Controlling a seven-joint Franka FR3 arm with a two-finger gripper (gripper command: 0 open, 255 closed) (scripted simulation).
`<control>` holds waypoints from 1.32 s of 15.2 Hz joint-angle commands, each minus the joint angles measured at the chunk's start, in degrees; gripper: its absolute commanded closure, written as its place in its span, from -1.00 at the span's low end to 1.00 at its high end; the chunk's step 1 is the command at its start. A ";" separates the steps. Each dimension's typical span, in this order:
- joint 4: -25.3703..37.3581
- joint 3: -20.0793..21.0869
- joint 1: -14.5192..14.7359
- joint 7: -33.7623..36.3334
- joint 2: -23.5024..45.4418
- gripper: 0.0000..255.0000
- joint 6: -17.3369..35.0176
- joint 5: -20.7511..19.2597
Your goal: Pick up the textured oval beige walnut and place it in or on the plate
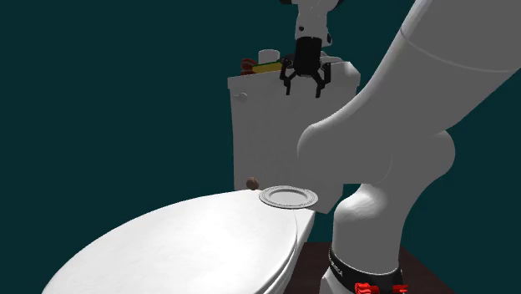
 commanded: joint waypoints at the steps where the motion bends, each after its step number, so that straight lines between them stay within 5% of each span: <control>1: 0.00 0.00 0.00 0.00 0.00 -1.00 0.00 0.00; 12: -6.85 11.55 1.69 7.28 12.32 -1.00 19.04 -0.61; 20: -6.12 19.84 0.88 15.54 27.32 -1.00 31.80 -6.18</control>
